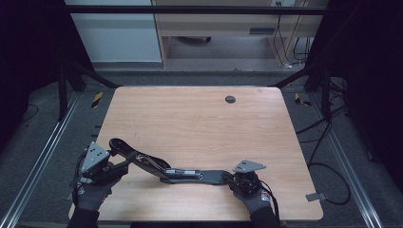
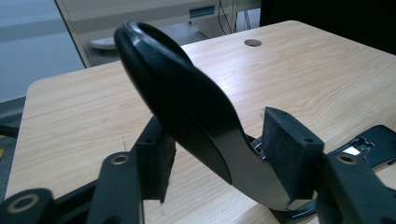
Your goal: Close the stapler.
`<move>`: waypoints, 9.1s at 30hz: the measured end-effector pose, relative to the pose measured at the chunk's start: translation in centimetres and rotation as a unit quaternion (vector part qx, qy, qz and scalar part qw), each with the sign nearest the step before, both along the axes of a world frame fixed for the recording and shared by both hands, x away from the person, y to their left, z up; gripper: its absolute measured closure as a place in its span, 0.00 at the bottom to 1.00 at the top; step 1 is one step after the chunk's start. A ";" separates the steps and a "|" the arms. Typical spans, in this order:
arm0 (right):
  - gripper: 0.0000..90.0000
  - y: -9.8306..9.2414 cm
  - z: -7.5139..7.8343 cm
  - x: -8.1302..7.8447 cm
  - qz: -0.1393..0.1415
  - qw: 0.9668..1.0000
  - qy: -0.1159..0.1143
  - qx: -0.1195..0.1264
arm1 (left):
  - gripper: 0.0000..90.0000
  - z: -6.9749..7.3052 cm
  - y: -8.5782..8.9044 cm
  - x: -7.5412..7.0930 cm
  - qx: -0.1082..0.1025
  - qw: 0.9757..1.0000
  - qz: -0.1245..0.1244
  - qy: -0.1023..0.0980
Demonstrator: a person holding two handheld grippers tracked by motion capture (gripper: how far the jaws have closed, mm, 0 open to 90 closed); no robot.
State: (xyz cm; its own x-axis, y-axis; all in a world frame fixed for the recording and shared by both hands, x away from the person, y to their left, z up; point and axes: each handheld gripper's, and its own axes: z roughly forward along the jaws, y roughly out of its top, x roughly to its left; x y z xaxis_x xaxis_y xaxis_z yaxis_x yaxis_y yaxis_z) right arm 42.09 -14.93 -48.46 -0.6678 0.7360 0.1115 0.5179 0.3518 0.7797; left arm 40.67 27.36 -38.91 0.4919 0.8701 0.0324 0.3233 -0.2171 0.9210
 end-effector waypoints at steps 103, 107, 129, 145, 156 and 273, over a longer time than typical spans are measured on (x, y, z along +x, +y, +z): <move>1.00 0.6 -0.8 0.3 -0.009 1.000 0.010 -0.016 | 0.62 2.4 -4.3 -1.7 0.017 0.999 -0.029 -0.017; 1.00 0.6 -0.9 0.3 -0.005 1.000 0.002 -0.018 | 0.62 2.5 -4.6 -1.6 0.017 0.999 -0.030 -0.018; 1.00 0.6 -0.9 0.3 -0.007 1.000 0.007 -0.018 | 0.64 2.9 -6.1 -1.4 0.030 0.999 -0.041 -0.019; 1.00 0.6 -0.9 0.3 -0.007 1.000 0.007 -0.018 | 0.64 3.0 -7.2 -1.3 0.041 0.997 -0.051 -0.033; 1.00 0.6 -0.9 0.3 -0.007 1.000 0.007 -0.018 | 0.64 3.0 -7.9 -1.4 0.048 0.997 -0.053 -0.030; 1.00 0.6 -0.8 0.3 -0.003 1.000 0.009 -0.016 | 0.59 0.7 -17.3 -1.0 0.172 0.977 -0.105 -0.063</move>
State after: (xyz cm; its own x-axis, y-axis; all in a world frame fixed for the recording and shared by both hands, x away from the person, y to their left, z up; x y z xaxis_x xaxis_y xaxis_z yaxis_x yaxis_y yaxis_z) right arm 42.41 -14.33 -49.30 -0.6607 0.7439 0.1002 0.5349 0.3730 0.7582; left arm 39.71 10.02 -38.20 0.6315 0.6776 0.3769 0.1279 -0.5705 0.8113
